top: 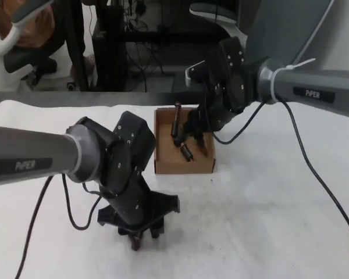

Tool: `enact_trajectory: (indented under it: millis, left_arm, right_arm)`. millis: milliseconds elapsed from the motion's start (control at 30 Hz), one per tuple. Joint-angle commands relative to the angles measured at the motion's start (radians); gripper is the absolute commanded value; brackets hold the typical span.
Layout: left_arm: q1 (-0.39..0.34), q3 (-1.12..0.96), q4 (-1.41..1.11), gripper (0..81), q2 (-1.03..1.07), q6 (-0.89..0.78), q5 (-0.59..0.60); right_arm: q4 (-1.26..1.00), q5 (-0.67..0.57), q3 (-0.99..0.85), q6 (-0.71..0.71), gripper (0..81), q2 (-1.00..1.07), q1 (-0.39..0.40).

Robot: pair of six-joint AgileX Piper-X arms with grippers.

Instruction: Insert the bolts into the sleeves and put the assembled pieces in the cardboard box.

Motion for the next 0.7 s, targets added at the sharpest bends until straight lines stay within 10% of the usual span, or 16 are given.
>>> enact_trajectory:
  millis: [0, 233, 667]
  left_arm:
    - [0.000, -0.007, 0.007, 46.8, 0.003, -0.009, -0.006]
    - [0.000, -0.007, -0.001, 2.0, 0.003, -0.007, -0.033]
    - [0.000, 0.014, -0.069, 1.7, -0.153, 0.207, -0.053]
  right_arm:
    - [0.015, -0.028, -0.015, 0.000, 67.2, -0.070, -0.001]
    - [0.063, -0.128, -0.015, 0.008, 67.2, -0.239, 0.004]
    - [0.451, -0.226, 0.003, -0.024, 67.2, -0.417, 0.021]
